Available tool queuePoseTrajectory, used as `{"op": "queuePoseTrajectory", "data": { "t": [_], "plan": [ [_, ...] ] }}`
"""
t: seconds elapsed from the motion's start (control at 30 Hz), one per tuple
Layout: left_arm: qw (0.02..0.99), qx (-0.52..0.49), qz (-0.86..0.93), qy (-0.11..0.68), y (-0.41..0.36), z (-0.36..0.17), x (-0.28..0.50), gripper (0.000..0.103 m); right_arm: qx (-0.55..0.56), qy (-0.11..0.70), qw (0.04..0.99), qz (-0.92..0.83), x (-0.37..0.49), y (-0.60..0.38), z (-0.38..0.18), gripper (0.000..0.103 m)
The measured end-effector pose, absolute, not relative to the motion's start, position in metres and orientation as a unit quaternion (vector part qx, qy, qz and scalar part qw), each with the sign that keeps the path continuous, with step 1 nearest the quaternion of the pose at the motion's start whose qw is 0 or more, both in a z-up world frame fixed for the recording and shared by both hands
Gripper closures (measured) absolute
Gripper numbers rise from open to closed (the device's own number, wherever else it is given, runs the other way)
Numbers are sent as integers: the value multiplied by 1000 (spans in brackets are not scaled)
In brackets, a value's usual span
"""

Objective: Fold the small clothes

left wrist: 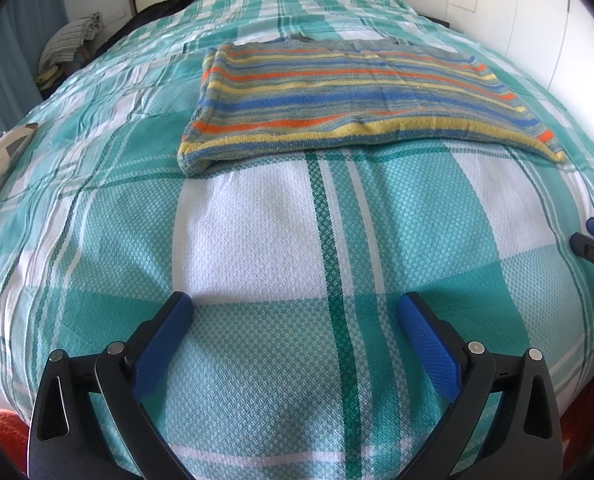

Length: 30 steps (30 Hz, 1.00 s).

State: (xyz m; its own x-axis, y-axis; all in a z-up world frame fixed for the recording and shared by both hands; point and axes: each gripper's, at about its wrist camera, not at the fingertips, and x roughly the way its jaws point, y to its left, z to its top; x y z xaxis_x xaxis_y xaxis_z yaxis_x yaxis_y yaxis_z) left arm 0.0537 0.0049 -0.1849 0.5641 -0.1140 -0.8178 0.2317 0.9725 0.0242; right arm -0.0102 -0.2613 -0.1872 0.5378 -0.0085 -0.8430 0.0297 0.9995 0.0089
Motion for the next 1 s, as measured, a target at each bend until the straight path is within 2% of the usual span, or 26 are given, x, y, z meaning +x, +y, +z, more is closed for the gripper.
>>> {"op": "queuePoseTrajectory", "data": {
  "t": [0.43, 0.8, 1.0],
  "plan": [
    [877, 67, -103, 465, 5, -186, 56, 1, -4, 494, 869, -16, -6, -258, -187, 22],
    [873, 67, -109, 470, 8, -185, 59, 1, -12, 527, 849, -21, 7, -258, -187, 15],
    [871, 83, -119, 470, 2, -160, 43, 3, 72, 529, 846, -21, -3, -280, -154, 16]
  ]
}}
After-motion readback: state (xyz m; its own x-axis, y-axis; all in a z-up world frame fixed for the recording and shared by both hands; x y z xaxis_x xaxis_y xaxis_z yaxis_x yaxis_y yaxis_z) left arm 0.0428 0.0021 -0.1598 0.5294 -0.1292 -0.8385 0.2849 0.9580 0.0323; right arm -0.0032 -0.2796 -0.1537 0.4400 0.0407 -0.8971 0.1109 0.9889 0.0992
